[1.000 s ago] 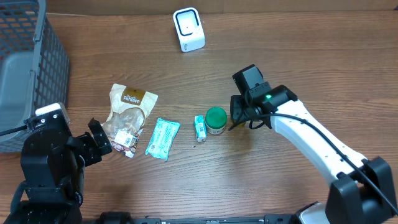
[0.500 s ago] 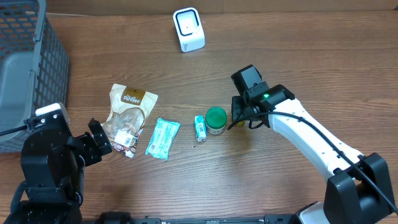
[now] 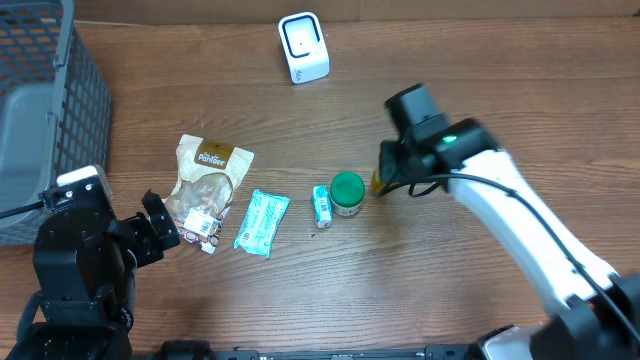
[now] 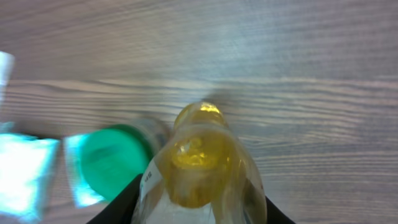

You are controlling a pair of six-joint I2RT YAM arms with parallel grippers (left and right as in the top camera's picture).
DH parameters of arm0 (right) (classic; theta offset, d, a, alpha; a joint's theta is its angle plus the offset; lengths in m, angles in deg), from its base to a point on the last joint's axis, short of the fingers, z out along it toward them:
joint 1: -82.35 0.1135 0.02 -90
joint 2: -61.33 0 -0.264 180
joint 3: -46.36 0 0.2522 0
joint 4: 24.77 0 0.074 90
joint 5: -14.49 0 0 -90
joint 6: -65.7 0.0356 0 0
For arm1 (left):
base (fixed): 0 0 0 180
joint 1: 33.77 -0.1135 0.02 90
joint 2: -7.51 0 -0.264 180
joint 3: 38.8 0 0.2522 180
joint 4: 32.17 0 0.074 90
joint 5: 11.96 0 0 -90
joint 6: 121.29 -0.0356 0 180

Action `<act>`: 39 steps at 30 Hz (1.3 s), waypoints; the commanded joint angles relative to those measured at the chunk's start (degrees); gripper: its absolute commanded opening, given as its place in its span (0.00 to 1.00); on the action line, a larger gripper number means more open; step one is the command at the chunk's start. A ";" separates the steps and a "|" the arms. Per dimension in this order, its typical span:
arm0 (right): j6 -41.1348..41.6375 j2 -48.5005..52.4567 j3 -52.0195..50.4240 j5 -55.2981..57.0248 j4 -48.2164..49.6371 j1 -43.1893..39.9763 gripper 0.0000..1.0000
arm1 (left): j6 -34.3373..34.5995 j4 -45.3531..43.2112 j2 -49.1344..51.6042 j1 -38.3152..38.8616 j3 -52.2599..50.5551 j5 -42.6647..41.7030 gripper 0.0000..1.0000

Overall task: Scan the item barcode
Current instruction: 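Lift the yellow Vim bottle up and right with the right gripper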

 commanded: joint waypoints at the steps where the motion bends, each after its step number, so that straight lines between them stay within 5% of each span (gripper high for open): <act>1: -4.63 -6.36 4.15 -14.36 -1.42 -4.59 0.27 | 0.15 -0.02 -0.22 -0.31 0.33 0.61 1.00; 12: -29.00 -9.75 4.04 -70.42 -15.89 -22.32 0.18 | 0.15 -0.02 -0.22 -0.31 0.33 0.61 1.00; 19: -41.00 -9.75 4.00 -71.67 -27.63 -22.45 0.18 | 0.15 -0.02 -0.24 -0.31 0.33 0.61 1.00; 39: -45.44 -9.75 4.00 -77.48 -28.48 -20.20 0.17 | 0.15 -0.02 -0.22 -0.31 0.31 0.61 1.00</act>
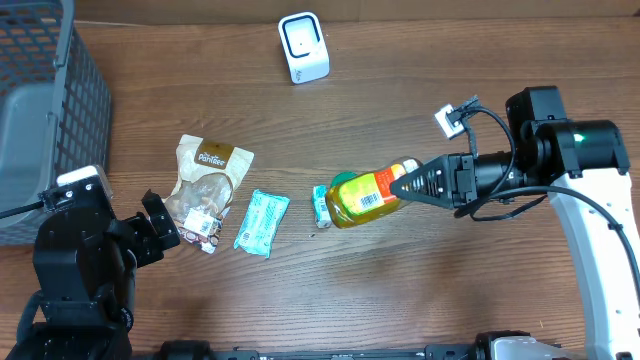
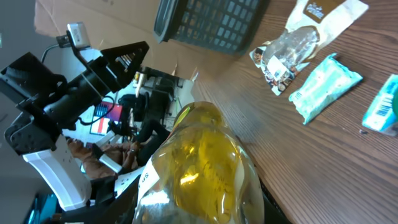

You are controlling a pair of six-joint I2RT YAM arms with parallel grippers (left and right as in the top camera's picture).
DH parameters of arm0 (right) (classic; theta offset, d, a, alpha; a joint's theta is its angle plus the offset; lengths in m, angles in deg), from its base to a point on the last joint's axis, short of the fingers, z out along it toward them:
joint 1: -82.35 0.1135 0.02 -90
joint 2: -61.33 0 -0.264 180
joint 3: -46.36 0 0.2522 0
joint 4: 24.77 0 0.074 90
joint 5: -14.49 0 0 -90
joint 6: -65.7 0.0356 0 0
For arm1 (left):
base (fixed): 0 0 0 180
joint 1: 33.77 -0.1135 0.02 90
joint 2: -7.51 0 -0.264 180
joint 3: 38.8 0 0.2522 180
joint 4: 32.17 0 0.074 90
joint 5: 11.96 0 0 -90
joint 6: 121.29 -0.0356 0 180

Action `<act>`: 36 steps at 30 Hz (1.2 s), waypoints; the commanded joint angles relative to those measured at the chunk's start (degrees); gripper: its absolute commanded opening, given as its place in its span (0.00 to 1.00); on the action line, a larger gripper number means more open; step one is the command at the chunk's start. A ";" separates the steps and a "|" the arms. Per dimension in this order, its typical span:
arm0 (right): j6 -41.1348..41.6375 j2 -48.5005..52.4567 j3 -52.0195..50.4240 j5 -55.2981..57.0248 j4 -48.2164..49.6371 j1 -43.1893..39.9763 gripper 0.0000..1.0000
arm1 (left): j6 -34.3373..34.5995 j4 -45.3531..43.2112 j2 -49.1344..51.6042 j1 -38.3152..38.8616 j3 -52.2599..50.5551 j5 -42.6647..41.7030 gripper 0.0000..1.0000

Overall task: Scan the item barcode
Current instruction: 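Lift the yellow Vim bottle up and right with the right gripper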

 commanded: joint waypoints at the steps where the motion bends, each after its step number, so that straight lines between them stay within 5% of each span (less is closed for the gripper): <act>1: -1.42 -0.74 1.18 -3.89 0.46 0.70 0.17 | 0.13 -0.04 -0.22 -0.31 0.31 0.61 1.00; 36: -1.36 -0.74 1.18 -1.95 -0.09 0.74 0.18 | 0.15 -0.04 -0.22 -0.31 0.31 0.61 1.00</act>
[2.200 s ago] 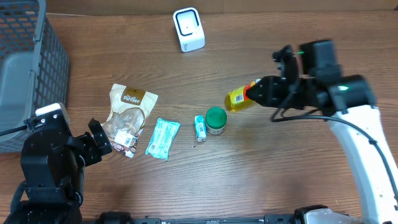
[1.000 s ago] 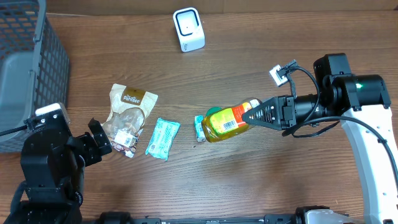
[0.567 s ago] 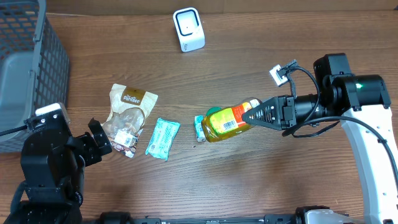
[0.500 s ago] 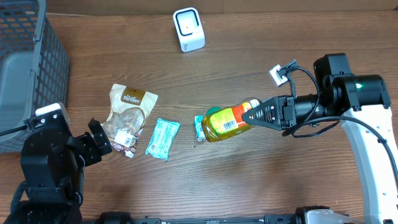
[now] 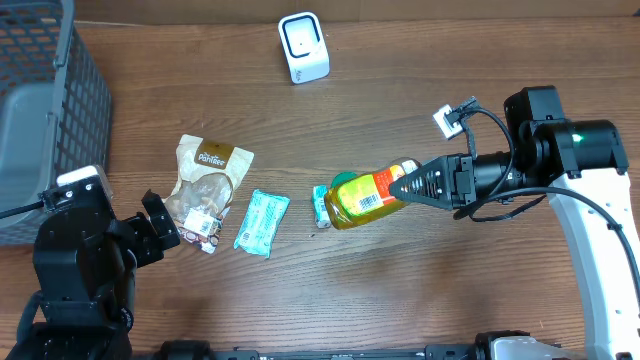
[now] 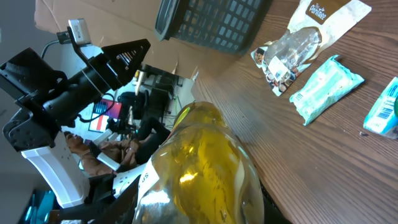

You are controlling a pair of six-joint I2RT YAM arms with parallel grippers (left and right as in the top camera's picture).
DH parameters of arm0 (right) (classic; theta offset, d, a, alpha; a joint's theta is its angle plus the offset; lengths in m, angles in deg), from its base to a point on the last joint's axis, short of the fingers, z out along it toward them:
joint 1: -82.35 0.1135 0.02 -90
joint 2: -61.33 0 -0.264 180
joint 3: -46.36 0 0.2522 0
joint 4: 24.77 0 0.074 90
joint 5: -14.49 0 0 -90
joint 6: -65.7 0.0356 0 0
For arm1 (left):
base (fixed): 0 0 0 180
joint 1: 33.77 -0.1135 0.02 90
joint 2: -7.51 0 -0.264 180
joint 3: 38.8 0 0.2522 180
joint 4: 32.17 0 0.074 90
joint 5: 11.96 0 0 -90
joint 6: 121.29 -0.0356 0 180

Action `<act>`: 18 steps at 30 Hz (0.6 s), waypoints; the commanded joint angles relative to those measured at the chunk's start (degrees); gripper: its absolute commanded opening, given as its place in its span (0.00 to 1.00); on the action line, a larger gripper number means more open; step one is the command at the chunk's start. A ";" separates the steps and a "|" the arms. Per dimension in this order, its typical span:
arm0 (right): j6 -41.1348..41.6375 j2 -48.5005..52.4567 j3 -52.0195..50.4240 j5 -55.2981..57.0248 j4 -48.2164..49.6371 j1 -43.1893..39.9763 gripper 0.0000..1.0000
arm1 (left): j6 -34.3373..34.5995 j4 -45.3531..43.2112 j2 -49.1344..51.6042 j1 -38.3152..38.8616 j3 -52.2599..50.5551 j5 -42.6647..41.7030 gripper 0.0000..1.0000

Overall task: Scan the item barcode
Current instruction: 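Lift the yellow Vim bottle up and right with the right gripper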

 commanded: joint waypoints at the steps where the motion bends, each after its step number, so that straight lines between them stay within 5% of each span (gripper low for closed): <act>1: -0.44 -0.74 1.18 -1.92 -0.09 0.37 0.18 | 0.15 -0.04 -0.22 -0.31 0.31 0.61 1.00; 11: -0.26 -0.74 1.18 0.59 0.81 0.37 0.18 | 0.15 -0.04 -0.22 -0.31 0.31 0.61 0.99; 18: 0.04 -0.50 0.87 14.01 7.45 0.37 0.15 | 0.13 -0.04 -0.22 -0.31 0.31 0.61 1.00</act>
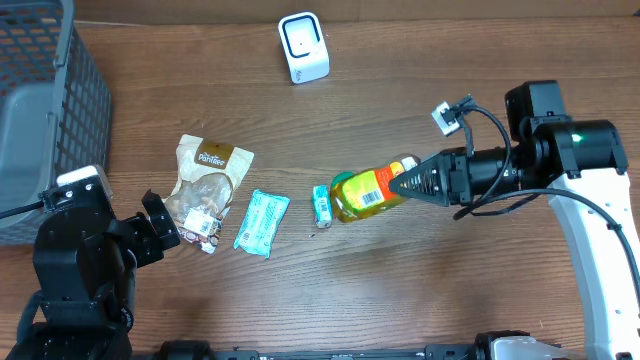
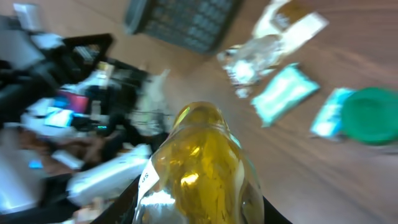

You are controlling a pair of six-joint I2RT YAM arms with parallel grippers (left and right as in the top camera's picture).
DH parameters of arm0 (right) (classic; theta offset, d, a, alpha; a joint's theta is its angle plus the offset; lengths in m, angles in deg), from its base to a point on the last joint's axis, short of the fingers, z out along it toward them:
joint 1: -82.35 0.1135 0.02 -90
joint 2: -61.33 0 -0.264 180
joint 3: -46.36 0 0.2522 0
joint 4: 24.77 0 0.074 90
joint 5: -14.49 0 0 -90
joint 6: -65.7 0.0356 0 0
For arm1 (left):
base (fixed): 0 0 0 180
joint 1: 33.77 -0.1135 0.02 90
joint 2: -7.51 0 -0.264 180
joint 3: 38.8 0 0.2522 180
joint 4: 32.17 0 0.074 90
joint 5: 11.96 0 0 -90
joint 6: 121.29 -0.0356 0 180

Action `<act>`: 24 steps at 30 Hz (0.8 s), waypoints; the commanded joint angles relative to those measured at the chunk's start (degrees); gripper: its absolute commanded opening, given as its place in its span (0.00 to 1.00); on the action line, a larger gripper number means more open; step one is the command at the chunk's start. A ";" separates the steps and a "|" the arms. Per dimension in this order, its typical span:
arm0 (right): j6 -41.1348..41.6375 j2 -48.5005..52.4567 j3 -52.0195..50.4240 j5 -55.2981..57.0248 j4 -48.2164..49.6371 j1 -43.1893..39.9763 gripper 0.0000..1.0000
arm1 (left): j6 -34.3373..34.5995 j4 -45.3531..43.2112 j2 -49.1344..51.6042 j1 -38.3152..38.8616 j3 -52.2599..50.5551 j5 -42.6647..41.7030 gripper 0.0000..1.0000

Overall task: Scan the item barcode
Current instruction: 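Lift the yellow Vim bottle up and right with the right gripper, then carry the Vim bottle to the white scanner and hold it there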

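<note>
A yellow bottle (image 1: 366, 193) lies on its side in the air, its barcode label facing up. My right gripper (image 1: 402, 185) is shut on its far end. In the right wrist view the bottle (image 2: 200, 162) fills the middle, with the dark fingers (image 2: 122, 200) at both sides. The white scanner (image 1: 303, 47) stands at the table's far edge, well away from the bottle. My left gripper (image 1: 160, 226) rests open at the lower left, next to the snack bag.
A green-lidded jar (image 2: 372, 115) sits under the bottle, beside a small blue-white packet (image 1: 321, 205). A teal packet (image 1: 261, 222) and a brown snack bag (image 1: 207, 183) lie further left. A grey basket (image 1: 45, 90) fills the far left corner.
The right gripper and the bottle have shifted slightly toward the far side of the table. The wrist view has swung, and the green lid now shows at its right. The left arm is unchanged.
The right gripper was first shut on the bottle standing upright on the table beside the green-lidded jar. Later the bottle was lifted and lying sideways above the jar, label up. It held there, and has now moved slightly away.
</note>
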 commanded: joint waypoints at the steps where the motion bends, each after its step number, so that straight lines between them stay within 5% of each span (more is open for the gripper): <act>1: 1.03 -0.33 0.70 9.22 2.82 0.37 0.15 | 0.13 -0.04 -0.22 -0.31 0.31 0.61 1.00; 12: 29.81 3.72 -1.60 43.39 19.08 0.72 0.14 | 0.15 -0.04 -0.22 -0.31 0.31 0.61 1.00; 16: 32.39 5.14 1.09 49.35 18.56 2.51 0.13 | 0.13 -0.04 -0.22 -0.31 0.31 0.61 1.00; 24: 32.59 14.34 31.85 63.49 0.96 10.80 0.12 | 0.15 -0.04 -0.22 -0.31 0.31 0.61 1.00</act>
